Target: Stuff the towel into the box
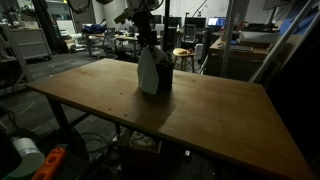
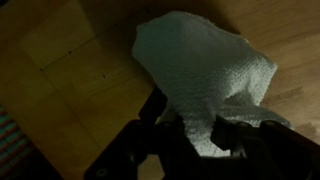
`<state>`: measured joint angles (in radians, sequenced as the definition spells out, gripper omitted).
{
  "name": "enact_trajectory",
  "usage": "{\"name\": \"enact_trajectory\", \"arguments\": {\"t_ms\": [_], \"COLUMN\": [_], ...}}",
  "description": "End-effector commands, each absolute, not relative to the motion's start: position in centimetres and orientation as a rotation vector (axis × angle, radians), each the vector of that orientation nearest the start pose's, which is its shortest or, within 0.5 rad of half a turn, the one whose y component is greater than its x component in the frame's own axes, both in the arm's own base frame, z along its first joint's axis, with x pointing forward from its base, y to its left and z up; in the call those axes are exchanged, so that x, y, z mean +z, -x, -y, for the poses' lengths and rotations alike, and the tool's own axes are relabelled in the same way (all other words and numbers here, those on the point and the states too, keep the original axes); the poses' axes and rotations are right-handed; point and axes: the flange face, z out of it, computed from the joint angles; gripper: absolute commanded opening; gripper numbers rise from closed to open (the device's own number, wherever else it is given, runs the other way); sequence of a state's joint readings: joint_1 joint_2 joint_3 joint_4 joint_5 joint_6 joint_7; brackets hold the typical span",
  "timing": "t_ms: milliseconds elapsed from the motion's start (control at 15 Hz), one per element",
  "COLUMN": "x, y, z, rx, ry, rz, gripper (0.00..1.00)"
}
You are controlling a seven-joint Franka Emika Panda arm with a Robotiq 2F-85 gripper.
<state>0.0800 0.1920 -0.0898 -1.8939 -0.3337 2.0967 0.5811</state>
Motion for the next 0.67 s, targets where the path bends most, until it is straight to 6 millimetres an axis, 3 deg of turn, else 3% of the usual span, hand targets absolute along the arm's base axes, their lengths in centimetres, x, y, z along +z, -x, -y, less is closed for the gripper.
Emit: {"name": "enact_trajectory", "arguments": {"t_ms": [0, 600], "x": [39.5, 38.8], "y": [-60.5, -63.4], "z": [2.5, 2.2], "rx": [-0.118, -0.274], "ry": [3.362, 3.296], "rz": [-0.757, -0.797], "gripper": [0.06, 0.06]}}
